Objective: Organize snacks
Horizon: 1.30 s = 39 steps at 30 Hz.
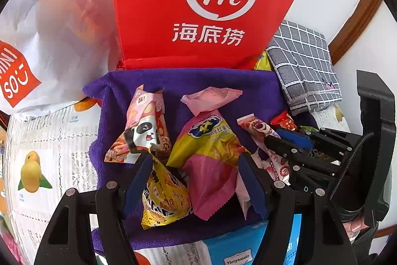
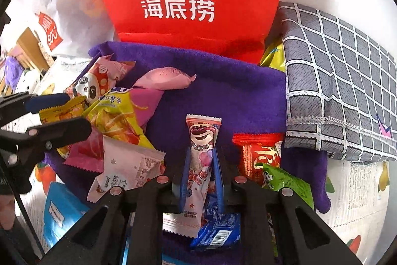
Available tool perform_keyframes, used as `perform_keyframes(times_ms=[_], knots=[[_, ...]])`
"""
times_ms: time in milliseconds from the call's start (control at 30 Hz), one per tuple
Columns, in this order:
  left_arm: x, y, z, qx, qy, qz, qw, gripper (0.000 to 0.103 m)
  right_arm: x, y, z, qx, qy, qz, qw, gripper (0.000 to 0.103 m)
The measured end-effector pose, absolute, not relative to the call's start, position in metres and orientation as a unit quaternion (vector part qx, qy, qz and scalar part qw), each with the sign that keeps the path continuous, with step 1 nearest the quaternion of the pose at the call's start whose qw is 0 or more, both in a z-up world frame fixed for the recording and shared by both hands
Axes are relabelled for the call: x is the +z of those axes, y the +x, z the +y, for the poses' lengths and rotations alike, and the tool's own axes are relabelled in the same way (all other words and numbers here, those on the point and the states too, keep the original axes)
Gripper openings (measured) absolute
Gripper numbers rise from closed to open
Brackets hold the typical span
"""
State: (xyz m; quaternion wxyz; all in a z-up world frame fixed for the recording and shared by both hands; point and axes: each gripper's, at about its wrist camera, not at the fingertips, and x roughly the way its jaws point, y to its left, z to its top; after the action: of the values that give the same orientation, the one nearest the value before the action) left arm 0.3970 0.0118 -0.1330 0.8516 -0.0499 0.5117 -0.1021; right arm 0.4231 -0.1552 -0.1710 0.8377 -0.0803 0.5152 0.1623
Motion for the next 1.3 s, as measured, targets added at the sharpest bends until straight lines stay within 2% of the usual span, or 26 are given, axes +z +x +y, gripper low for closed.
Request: perform_keyframes(times_ms=[567,633,800,1233,1300], knots=[[-0.092,0.369,0.020,-0.089,-0.078,0.477,0.871,0.070,-0.123,0.398,-0.154,0.169,-0.086,0.479,0.857,0.020],[-0.084,0.361,0.019,-0.090,-0.077,0.471,0.874,0.070,-0.109,0.388,-0.156,0.165,-0.088,0.469,0.863,0.022],[-0.060,0.332,0.015,-0.093,-0.065,0.449,0.886,0.070,-0.064,0.351,-0.164,0.143,-0.086,0.423,0.891,0.040],[-0.002,0.236,0.012,-0.095,-0.061,0.395,0.912,0.071,-0.011,0.257,-0.195,0.112,-0.006,0.410,0.905,0.045],[0.005,0.220,0.008,-0.091,-0.057,0.384,0.917,0.075,-0.005,0.242,-0.197,0.098,-0.005,0.403,0.910,0.048]])
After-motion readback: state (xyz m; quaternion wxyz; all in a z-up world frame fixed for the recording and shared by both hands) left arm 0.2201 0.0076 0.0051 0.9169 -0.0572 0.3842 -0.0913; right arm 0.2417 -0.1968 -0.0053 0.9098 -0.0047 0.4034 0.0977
